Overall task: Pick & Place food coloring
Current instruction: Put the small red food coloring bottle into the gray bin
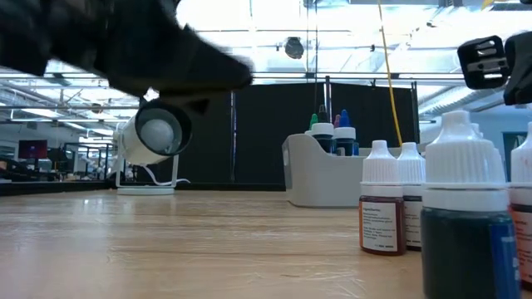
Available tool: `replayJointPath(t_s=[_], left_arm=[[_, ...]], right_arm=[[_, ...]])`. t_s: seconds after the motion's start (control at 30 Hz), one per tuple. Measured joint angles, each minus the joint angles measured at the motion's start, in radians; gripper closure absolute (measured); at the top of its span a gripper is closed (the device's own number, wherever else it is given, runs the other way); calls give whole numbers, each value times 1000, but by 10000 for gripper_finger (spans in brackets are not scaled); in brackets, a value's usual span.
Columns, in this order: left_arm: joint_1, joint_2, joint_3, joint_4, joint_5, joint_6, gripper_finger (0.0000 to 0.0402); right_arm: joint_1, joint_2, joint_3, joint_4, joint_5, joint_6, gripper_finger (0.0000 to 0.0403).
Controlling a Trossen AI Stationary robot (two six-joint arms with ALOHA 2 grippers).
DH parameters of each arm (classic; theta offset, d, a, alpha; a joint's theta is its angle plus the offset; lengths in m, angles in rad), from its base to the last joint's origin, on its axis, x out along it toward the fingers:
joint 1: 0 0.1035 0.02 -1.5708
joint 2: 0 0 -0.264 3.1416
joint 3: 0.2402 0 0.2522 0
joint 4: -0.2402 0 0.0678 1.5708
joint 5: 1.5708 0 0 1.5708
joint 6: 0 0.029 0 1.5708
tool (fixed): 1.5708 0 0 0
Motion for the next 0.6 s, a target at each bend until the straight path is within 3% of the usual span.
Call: replayJointPath(t_s=[0.2, 0.4, 0.6], left_arm=[[-47, 95, 191, -191, -24, -81, 366], [-68, 126, 296, -330, -60, -180, 366], [-87, 126, 336, -380, -167, -114, 366]], right_arm=[[0, 0, 0, 83, -50, 20, 401], [17, 0, 0, 109, -287, 41, 402], [35, -8, 0, 143, -284, -50, 402]])
